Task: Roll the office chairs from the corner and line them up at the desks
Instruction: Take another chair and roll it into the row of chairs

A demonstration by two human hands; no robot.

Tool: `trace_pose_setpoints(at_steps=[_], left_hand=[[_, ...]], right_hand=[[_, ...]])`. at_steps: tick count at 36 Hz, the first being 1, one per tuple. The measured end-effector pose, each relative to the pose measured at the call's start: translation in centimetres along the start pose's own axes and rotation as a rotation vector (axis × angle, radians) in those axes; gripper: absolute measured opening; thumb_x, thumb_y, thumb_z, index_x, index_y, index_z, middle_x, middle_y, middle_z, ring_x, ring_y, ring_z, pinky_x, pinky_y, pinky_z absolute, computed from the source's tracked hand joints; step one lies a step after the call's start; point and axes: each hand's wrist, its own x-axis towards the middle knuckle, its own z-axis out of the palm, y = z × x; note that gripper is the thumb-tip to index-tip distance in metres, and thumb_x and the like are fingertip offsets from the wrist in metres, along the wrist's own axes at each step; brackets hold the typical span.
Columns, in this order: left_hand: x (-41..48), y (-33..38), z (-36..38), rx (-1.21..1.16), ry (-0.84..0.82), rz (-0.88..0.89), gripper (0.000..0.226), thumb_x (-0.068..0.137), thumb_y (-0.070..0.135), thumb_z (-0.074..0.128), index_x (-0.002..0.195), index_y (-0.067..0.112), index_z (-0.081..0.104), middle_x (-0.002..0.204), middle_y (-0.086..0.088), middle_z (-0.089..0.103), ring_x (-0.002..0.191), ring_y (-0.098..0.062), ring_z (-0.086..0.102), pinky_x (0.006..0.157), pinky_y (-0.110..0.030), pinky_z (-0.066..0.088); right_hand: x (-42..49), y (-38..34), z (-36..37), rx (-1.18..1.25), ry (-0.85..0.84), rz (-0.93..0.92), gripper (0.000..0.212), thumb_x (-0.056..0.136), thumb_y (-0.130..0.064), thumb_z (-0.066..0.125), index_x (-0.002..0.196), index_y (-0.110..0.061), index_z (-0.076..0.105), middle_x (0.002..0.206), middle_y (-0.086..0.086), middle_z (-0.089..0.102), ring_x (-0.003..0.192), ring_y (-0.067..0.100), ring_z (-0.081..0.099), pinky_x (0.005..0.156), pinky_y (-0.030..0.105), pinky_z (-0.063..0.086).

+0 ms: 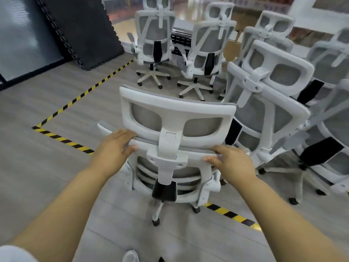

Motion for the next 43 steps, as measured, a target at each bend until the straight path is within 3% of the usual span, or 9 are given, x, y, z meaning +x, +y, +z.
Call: trace_pose_setpoints(at_steps=[5,18,24,28,32,34,36,40,43], left_hand=[[6.1,-3.7,-1.3,0.034,-0.041,0.059,0.038,0.091,0.028,0.057,0.126,0.012,0.055,0.131,-0.005,0.053,0.124,-0.023,0.042,0.100,-0.031,0.032],[19.5,-11.4,-2.5,-0.028,-0.069,0.090,0.039,0.093,0.024,0.054,0.128,0.009,0.052,0.136,-0.008,0.048,0.128,-0.023,0.036,0.103,-0.031,0.029],[25.1,-14.2,-2.3,-0.030,-0.070,0.110,0.035,0.093,0.027,0.052,0.126,0.016,0.054,0.132,-0.003,0.049,0.124,-0.019,0.040,0.098,-0.033,0.035],[28.8,-15.4,-1.9,-0.033,-0.058,0.113,0.034,0.093,0.026,0.052,0.126,0.017,0.054,0.131,-0.002,0.049,0.124,-0.018,0.039,0.096,-0.029,0.033],[32.6,-16.2,-1.6,-0.018,-0.070,0.085,0.036,0.092,0.029,0.052,0.126,0.018,0.053,0.132,-0.001,0.048,0.125,-0.018,0.037,0.098,-0.033,0.035],[34.5,-16.5,-1.5,-0.016,-0.090,0.067,0.037,0.092,0.029,0.053,0.127,0.017,0.053,0.134,-0.001,0.047,0.126,-0.018,0.037,0.100,-0.034,0.035],[36.3,-16.8,-1.5,-0.014,-0.107,0.058,0.038,0.092,0.030,0.053,0.128,0.017,0.052,0.135,-0.002,0.047,0.127,-0.019,0.036,0.103,-0.035,0.034],[39.1,-17.2,-1.1,0.002,-0.101,0.054,0.038,0.093,0.029,0.052,0.128,0.017,0.052,0.137,-0.001,0.045,0.127,-0.018,0.036,0.100,-0.034,0.035],[40.9,-17.6,-0.9,-0.003,-0.101,0.066,0.036,0.093,0.028,0.052,0.127,0.018,0.052,0.136,-0.001,0.045,0.127,-0.017,0.036,0.100,-0.034,0.035]], right_hand=[[5.3,-3.2,0.9,0.073,-0.003,0.065,0.046,0.083,-0.056,0.057,0.114,-0.023,0.064,0.104,-0.002,0.065,0.101,0.020,0.057,0.094,0.044,0.042],[18.2,-8.6,2.9,0.126,0.032,0.121,0.046,0.080,-0.059,0.057,0.112,-0.027,0.065,0.102,-0.006,0.067,0.097,0.017,0.058,0.096,0.048,0.042],[23.7,-9.9,3.2,0.118,0.041,0.152,0.045,0.079,-0.059,0.059,0.108,-0.026,0.066,0.098,-0.004,0.066,0.097,0.019,0.056,0.082,0.032,0.040],[27.5,-10.3,3.2,0.121,0.052,0.156,0.046,0.080,-0.057,0.060,0.112,-0.025,0.065,0.104,-0.004,0.067,0.100,0.019,0.056,0.091,0.036,0.041],[31.3,-10.3,3.2,0.164,0.062,0.154,0.043,0.080,-0.054,0.062,0.109,-0.024,0.065,0.095,-0.005,0.066,0.097,0.018,0.056,0.084,0.033,0.039],[33.2,-10.3,3.0,0.181,0.051,0.156,0.043,0.080,-0.054,0.063,0.110,-0.024,0.065,0.094,-0.007,0.064,0.098,0.018,0.057,0.090,0.037,0.041],[35.0,-10.4,2.8,0.179,0.030,0.172,0.044,0.081,-0.053,0.063,0.113,-0.023,0.065,0.099,-0.005,0.065,0.100,0.018,0.058,0.097,0.041,0.040],[37.7,-10.5,2.8,0.161,0.028,0.191,0.045,0.081,-0.053,0.062,0.116,-0.023,0.063,0.105,-0.005,0.065,0.103,0.018,0.056,0.091,0.033,0.039],[39.3,-10.6,3.0,0.159,0.034,0.211,0.050,0.080,-0.056,0.061,0.117,-0.023,0.062,0.110,-0.003,0.066,0.105,0.019,0.055,0.095,0.037,0.040]])
